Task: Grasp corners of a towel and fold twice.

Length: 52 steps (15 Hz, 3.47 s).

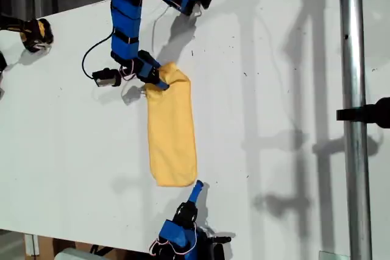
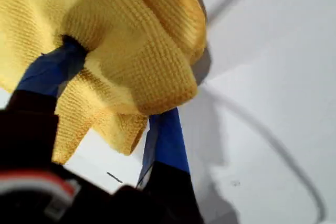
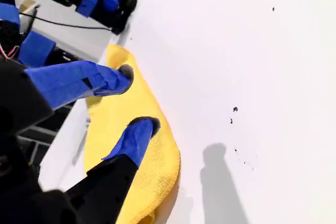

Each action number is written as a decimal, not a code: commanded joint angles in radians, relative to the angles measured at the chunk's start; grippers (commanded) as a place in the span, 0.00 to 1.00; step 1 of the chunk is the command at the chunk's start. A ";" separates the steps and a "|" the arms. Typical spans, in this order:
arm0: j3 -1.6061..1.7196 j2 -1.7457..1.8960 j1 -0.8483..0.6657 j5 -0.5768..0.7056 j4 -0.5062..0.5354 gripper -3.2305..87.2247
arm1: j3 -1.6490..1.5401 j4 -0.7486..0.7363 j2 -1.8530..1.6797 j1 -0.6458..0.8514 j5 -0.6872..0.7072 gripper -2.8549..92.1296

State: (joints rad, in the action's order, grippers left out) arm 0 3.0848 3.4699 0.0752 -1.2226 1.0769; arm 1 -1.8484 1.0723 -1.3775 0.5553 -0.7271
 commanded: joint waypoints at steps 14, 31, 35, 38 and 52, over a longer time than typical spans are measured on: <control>-0.014 0.006 0.002 0.002 0.012 0.19 | -0.250 0.762 -0.821 -0.207 -0.506 0.03; 0.005 0.006 0.008 -0.011 0.000 0.19 | 0.394 -0.064 -0.098 -0.301 -0.268 0.03; 0.009 0.006 0.008 -0.023 0.002 0.19 | 0.408 -0.273 0.075 -0.262 -0.244 0.03; 0.012 0.006 0.009 -0.037 0.014 0.19 | 0.526 -0.302 0.236 -0.232 -0.236 0.03; 0.034 0.006 -0.006 -0.101 0.092 0.16 | 0.152 0.247 -0.652 -0.259 -0.250 0.03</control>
State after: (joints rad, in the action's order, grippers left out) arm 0 3.1140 3.4699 0.0752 -1.3131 1.1551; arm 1 -1.5754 1.2533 -1.8392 0.3206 -0.9250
